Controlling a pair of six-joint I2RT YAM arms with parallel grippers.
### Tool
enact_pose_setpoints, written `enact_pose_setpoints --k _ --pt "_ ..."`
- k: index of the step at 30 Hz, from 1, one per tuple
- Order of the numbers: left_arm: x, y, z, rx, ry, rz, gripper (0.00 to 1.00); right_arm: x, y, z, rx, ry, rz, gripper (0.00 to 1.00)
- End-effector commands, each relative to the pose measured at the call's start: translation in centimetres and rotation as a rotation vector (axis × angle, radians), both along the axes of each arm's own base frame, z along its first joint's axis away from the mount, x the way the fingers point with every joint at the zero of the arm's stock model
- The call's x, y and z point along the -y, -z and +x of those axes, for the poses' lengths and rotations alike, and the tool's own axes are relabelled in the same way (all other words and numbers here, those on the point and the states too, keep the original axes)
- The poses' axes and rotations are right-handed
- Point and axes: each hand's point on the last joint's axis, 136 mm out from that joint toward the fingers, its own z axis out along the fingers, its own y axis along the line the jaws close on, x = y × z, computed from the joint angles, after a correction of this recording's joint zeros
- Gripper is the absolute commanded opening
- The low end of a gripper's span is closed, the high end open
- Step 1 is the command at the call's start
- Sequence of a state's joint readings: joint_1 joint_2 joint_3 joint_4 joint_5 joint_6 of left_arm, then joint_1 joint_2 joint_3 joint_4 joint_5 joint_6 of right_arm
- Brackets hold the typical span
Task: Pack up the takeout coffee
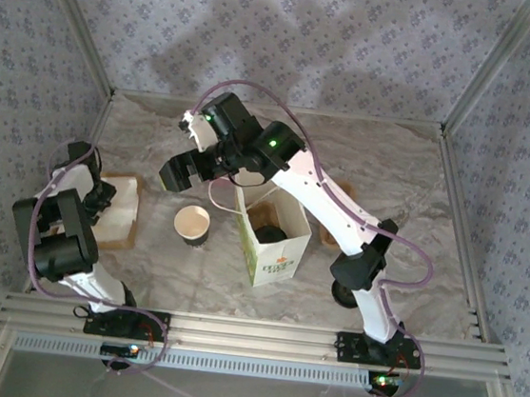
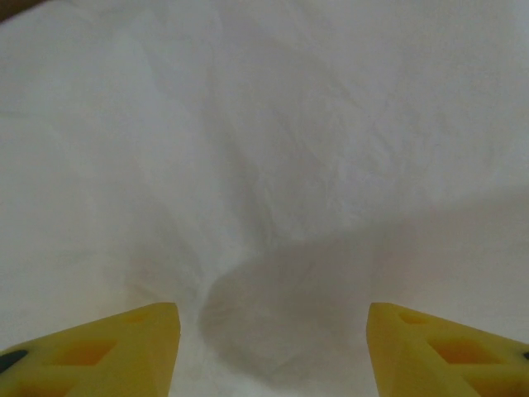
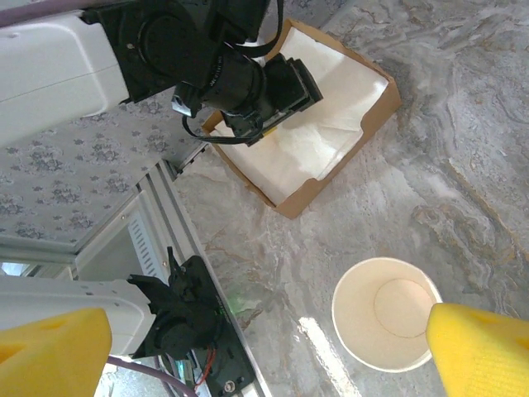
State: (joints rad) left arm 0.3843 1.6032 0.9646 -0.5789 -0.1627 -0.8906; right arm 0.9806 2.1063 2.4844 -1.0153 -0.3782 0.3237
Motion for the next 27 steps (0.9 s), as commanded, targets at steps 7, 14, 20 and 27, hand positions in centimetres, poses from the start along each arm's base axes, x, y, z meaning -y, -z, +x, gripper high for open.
enact_pose_setpoints --k 7,14,20,27 --pt "0.6 1.7 1.5 0.034 0.024 -0.071 0.54 -0.6 0.0 -0.3 -0.005 -0.015 0.008 1.0" --pt "2.0 1.9 1.3 0.044 0.047 -0.09 0.53 -0.8 0.2 -0.3 -0.011 -0.017 0.007 1.0" --pt "4.1 1.8 1.4 0.044 0.08 -0.088 0.53 -0.7 0.3 -0.4 -0.014 -0.016 0.003 1.0" --pt "5.5 0.8 0.5 0.069 0.09 -0.075 0.53 -0.5 0.3 -0.5 -0.014 -0.016 -0.003 1.0"
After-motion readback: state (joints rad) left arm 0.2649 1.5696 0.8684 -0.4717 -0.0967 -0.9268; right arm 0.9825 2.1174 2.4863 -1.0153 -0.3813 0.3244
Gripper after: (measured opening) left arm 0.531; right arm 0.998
